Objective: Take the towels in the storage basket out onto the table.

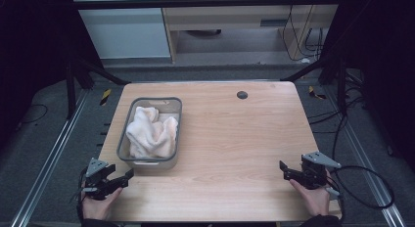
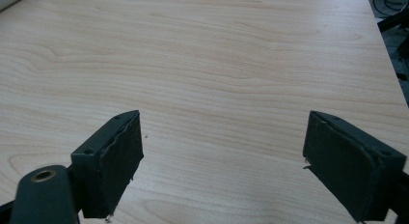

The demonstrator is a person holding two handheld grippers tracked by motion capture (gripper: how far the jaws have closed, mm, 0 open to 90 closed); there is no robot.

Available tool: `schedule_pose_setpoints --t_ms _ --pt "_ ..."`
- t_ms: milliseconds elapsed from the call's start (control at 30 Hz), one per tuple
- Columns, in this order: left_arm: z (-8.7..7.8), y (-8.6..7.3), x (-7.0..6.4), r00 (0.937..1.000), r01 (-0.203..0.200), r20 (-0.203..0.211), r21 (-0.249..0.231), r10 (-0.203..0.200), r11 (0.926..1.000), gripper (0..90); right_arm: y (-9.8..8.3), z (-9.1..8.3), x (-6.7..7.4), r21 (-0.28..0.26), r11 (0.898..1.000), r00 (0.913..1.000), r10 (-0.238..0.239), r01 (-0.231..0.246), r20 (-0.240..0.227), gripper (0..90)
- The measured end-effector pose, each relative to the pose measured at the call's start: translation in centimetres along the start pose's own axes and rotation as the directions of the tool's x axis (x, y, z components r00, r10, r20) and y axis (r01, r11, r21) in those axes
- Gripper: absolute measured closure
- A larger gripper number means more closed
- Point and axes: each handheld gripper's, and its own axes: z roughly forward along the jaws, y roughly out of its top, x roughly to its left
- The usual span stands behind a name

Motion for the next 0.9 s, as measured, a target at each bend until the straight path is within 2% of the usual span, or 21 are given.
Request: schedule_pose_setpoints --t_ms 167,300,567,900 --pt "-0.5 0.3 -0.1 0.9999 0.015 0.0 -0.022 -0.015 0.9996 22.9 -0.2 0.0 0.2 0.004 1.0 0.9998 -0.013 0.013 -0.018 14.7" --pt "-1.1 0.5 0.0 0.9995 0.03 0.007 -0.04 -0.029 0.9988 22.1 -0.3 -0.1 0.3 0.016 0.999 0.9995 -0.028 0.028 -0.016 14.7" --pt "-2.1 1.5 -0.1 0.9992 0.03 0.03 -0.063 -0.028 0.9975 21.3 -0.3 -0.2 0.3 0.021 0.999 0.9994 -0.03 0.03 -0.018 14.5" --pt "-2.7 2.6 -0.9 0.999 -0.003 0.044 -0.084 0.006 0.9964 20.2 -0.5 -0.3 0.5 0.028 0.999 0.9991 -0.036 0.037 -0.021 14.1"
